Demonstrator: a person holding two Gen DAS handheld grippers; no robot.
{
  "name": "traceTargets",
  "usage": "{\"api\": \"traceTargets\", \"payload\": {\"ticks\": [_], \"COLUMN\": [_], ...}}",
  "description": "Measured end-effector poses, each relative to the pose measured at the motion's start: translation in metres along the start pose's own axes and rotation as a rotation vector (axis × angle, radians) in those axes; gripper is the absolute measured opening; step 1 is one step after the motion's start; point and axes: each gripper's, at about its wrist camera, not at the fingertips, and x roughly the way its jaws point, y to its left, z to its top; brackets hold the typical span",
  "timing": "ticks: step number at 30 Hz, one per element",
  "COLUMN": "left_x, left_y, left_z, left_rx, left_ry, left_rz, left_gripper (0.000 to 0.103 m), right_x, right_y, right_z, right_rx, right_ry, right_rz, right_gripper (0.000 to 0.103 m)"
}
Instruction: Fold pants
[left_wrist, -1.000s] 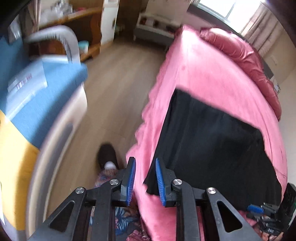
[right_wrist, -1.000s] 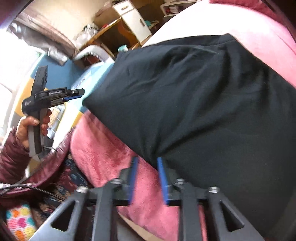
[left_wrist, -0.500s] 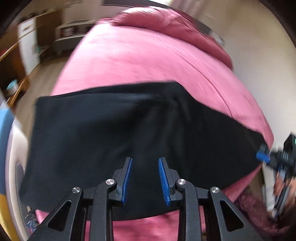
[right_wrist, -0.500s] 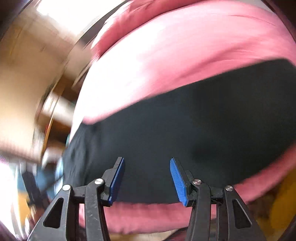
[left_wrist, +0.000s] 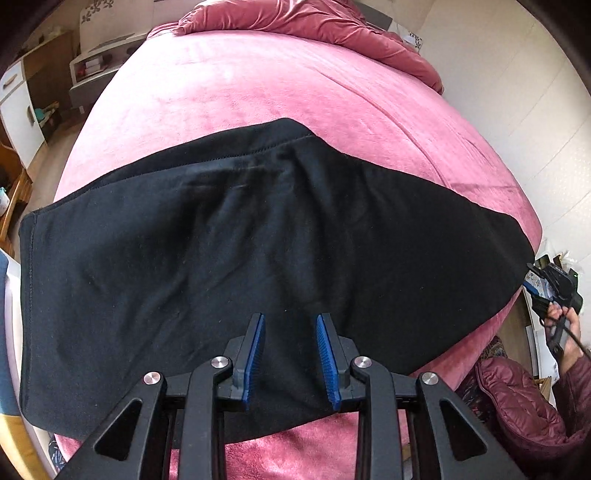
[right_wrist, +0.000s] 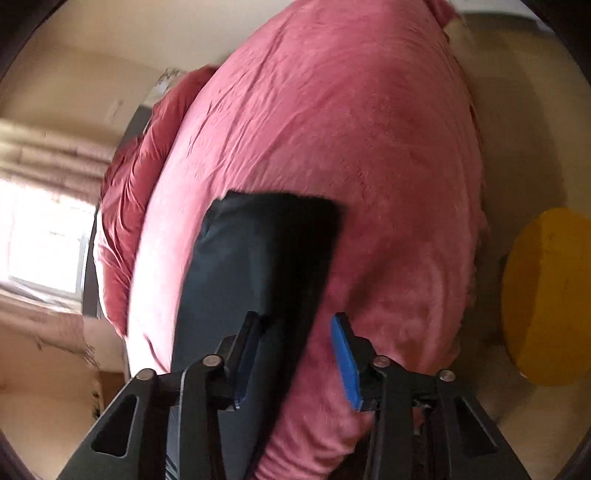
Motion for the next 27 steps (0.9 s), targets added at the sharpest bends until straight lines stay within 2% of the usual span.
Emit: {"api": "traceTargets", "payload": {"ticks": [6, 8, 9, 10, 15, 18, 21, 27], "left_x": [0.011, 0.016, 0.019, 0.019, 0.022, 0.024, 0.025, 0.025], "left_y": [-0.009, -0.014, -0.016, -0.018, -0.021, -0.022, -0.027, -0.033], "left_z": [0.006, 0.007, 0.007, 0.006, 0.008, 0.011, 0.013, 0.018], "left_rx": [0.008, 0.013, 0.017, 0.021, 0.015, -0.003, 0.0, -0.006], "left_ry": [0.017, 0.019, 0.018, 0.015, 0.01, 0.003, -0.009, -0.025], "left_rz": [0.008, 0.009, 0.008, 0.003, -0.04, -0.077, -0.106, -0.167], "left_gripper": [0.029, 0.029, 0.029, 0.029, 0.029, 0.029, 0.029, 0.029], "right_x": [0.023, 0.028, 0.027, 0.024, -0.009, -0.023, -0.026, 0.006], "right_y": [0.004, 0.015, 0.024, 0.035, 0.099, 0.143, 0.193, 0.255], "right_z": [0.019, 0.022, 0.024, 0.021, 0.004, -0.019, -0.059, -0.146], "right_rx": [0.029, 0.002, -0.036, -0.075, -0.297, -0.431, -0.584, -0.788], "right_ry": [-0.015, -0.01, -0.006, -0.009, -0.003, 0.036, 0.108, 0.276], "right_rz": [0.02, -0.009, -0.022, -0.025, 0.072, 0.159, 0.221, 0.252], "right_gripper": [0.034, 0.028, 0.019, 0.017, 0.015, 0.015, 0.015, 0.015]}}
